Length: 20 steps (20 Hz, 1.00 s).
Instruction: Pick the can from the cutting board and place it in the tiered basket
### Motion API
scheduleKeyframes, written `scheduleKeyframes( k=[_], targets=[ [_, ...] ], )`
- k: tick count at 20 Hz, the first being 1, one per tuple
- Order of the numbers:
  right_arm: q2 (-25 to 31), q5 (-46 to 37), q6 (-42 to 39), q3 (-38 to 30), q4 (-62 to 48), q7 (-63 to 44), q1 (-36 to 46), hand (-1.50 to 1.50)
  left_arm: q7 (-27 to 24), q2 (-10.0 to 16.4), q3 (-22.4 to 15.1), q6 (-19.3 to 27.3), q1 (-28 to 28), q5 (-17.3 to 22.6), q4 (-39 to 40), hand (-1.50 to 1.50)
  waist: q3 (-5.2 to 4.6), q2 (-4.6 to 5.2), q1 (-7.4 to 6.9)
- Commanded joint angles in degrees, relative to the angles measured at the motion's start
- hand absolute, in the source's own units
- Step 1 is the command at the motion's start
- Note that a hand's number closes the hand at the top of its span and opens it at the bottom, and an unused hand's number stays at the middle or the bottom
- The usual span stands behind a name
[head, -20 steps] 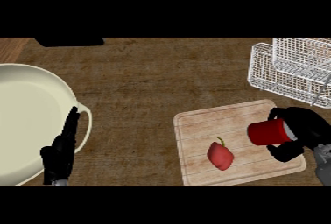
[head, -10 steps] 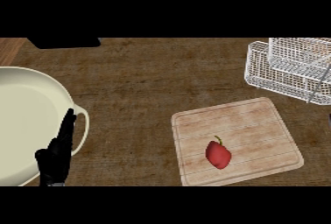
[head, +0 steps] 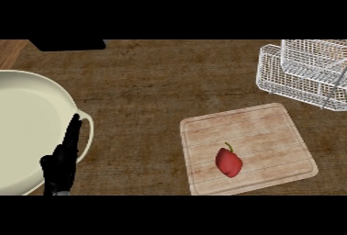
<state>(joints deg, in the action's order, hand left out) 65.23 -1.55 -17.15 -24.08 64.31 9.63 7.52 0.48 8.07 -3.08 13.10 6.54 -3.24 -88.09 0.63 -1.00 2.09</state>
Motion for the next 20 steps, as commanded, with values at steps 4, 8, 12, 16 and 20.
scheduleKeyframes(
  k=[4,8,12,16,20],
  targets=[
    [6.49,2.11,-3.65,-7.98,-1.2,2.25,-0.09,1.5,0.8,-3.29,-2.2,-0.54,-1.28,-0.38,6.92,0.0,-0.67,0.96,-1.05],
    [7.38,3.1,-3.64,-6.71,0.09,-4.61,4.75,1.5,-0.05,-0.37,0.9,-3.24,-1.88,1.48,8.16,0.0,-0.73,1.19,-2.41],
    [7.65,2.97,-2.43,-4.25,1.04,-10.33,8.85,1.5,1.11,-3.15,-2.85,-1.56,-0.9,-1.31,6.95,0.0,-0.7,1.34,-3.38],
    [6.54,1.66,-0.62,0.07,-0.48,-13.91,14.04,1.5,-0.92,-3.01,-2.27,-2.69,-0.26,-0.54,7.87,0.0,-0.72,1.58,-4.37],
    [5.78,0.43,-1.03,3.39,-4.02,-13.32,19.52,1.5,2.19,0.05,0.29,-5.37,-4.82,0.77,8.5,0.0,-0.68,1.63,-4.34]
  ],
)
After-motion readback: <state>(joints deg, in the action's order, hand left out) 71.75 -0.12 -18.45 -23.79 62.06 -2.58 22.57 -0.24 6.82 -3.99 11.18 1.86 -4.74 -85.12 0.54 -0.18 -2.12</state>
